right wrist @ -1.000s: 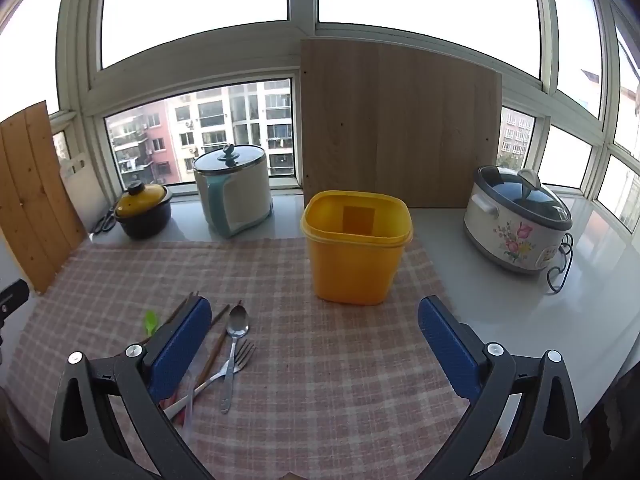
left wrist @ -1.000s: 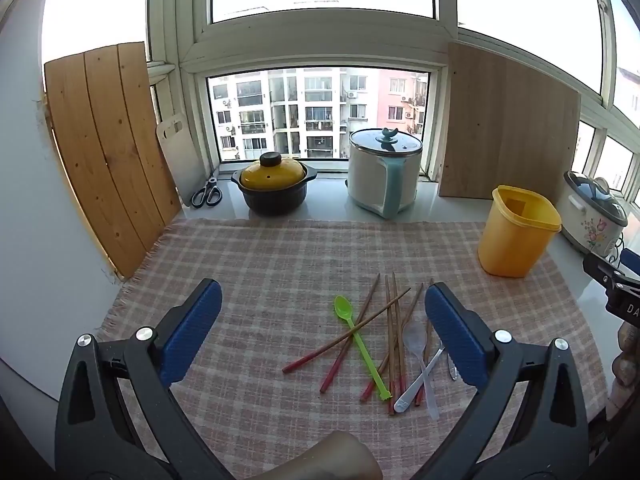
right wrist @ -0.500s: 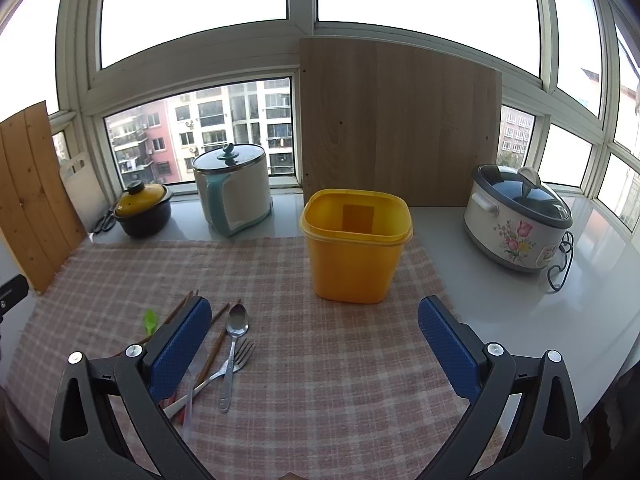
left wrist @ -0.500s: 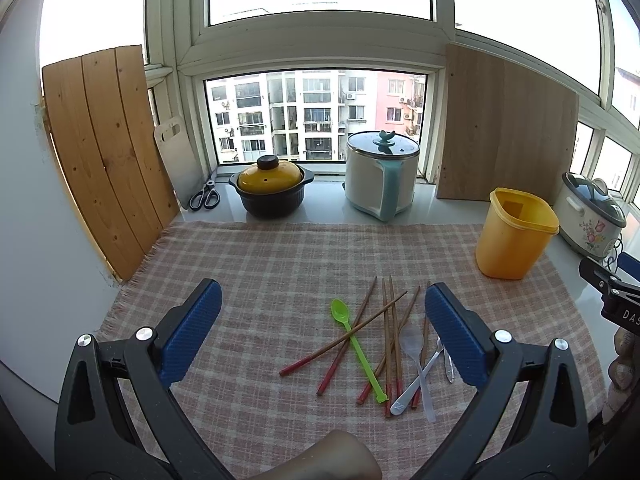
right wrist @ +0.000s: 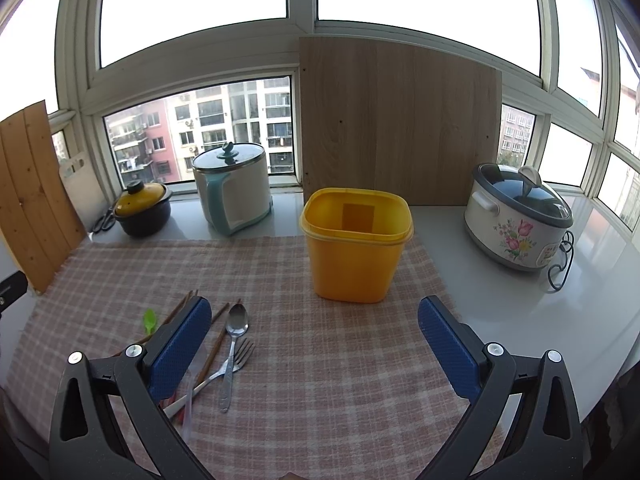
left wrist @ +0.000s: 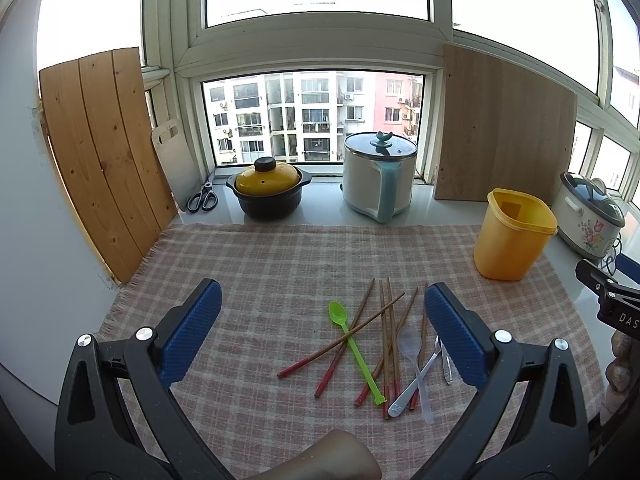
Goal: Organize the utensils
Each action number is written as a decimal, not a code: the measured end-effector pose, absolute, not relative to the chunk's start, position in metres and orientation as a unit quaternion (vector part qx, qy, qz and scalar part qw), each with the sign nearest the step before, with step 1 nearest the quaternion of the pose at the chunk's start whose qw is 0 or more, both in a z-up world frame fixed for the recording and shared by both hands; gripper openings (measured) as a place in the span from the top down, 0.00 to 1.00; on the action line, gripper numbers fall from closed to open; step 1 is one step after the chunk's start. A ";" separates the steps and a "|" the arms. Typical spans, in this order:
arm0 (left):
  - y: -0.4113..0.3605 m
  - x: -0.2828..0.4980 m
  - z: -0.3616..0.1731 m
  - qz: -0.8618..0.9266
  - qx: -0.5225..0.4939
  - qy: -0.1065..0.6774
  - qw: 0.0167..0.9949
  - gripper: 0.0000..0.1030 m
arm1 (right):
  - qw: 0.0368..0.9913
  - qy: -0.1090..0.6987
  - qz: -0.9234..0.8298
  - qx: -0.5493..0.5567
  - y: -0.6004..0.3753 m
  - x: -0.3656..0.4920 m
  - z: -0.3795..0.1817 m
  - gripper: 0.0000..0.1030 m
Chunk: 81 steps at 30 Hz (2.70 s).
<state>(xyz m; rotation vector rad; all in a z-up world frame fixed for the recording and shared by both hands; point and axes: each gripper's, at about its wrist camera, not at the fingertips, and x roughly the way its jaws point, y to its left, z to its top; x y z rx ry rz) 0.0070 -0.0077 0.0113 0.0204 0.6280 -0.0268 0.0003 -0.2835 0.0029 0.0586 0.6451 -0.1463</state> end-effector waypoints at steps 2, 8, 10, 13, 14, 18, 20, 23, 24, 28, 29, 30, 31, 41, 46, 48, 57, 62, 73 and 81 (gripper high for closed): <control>-0.008 0.008 0.011 -0.014 0.010 0.309 0.951 0.00 | 0.945 0.317 -0.072 0.028 -0.283 0.000 0.003 0.01; -0.011 0.009 0.012 -0.015 0.011 0.309 0.951 0.00 | 0.945 0.317 -0.072 0.029 -0.283 0.001 0.003 0.01; -0.011 0.009 0.012 -0.015 0.010 0.309 0.951 0.00 | 0.945 0.316 -0.073 0.028 -0.283 0.000 0.002 0.01; -0.011 0.009 0.012 -0.015 0.011 0.309 0.951 0.00 | 0.945 0.318 -0.074 0.028 -0.282 0.001 -0.001 0.01; -0.011 0.009 0.011 -0.015 0.011 0.309 0.951 0.00 | 0.945 0.317 -0.074 0.027 -0.282 0.001 0.000 0.01; -0.012 0.009 0.011 -0.015 0.011 0.309 0.951 0.00 | 0.945 0.318 -0.074 0.027 -0.282 0.002 -0.001 0.01; -0.012 0.009 0.011 -0.015 0.010 0.309 0.951 0.00 | 0.945 0.318 -0.075 0.026 -0.282 0.002 -0.002 0.01; -0.015 0.009 0.010 -0.015 0.011 0.311 0.950 0.00 | 0.945 0.319 -0.075 0.026 -0.282 0.002 -0.001 0.01; -0.016 0.009 0.010 -0.016 0.011 0.311 0.950 0.00 | 0.945 0.318 -0.075 0.025 -0.281 0.002 -0.001 0.01; -0.016 0.010 0.010 -0.015 0.011 0.311 0.950 0.00 | 0.945 0.319 -0.074 0.025 -0.281 0.003 -0.001 0.01; -0.016 0.010 0.010 -0.014 0.012 0.311 0.950 0.00 | 0.945 0.319 -0.074 0.024 -0.281 0.003 -0.001 0.01; -0.017 0.010 0.010 -0.014 0.012 0.312 0.950 0.00 | 0.945 0.319 -0.074 0.025 -0.281 0.004 -0.001 0.01; -0.015 0.009 0.010 -0.015 0.012 0.312 0.950 0.00 | 0.945 0.319 -0.074 0.024 -0.281 0.004 -0.001 0.01; -0.014 0.011 -0.002 -0.014 0.013 0.321 0.947 0.00 | 0.942 0.327 -0.073 0.023 -0.279 0.011 -0.003 0.01; -0.007 0.018 -0.009 -0.011 0.013 0.333 0.943 0.00 | 0.939 0.335 -0.073 0.019 -0.276 0.015 -0.008 0.01; -0.005 0.020 -0.012 -0.011 0.014 0.339 0.941 0.00 | 0.938 0.340 -0.072 0.018 -0.274 0.017 -0.010 0.01; 0.006 0.034 -0.029 -0.014 0.017 0.365 0.931 0.00 | 0.932 0.355 -0.071 0.006 -0.270 0.023 -0.026 0.01; 0.008 0.045 -0.046 -0.025 0.037 0.378 0.925 0.00 | 0.936 0.348 -0.045 0.006 -0.270 0.024 -0.039 0.01; -0.005 0.074 -0.091 -0.100 0.050 0.451 0.886 0.24 | 0.915 0.403 -0.005 0.010 -0.268 0.040 -0.077 0.01; -0.014 0.083 -0.103 -0.121 0.054 0.462 0.877 0.34 | 0.898 0.439 0.023 -0.004 -0.260 0.057 -0.095 0.01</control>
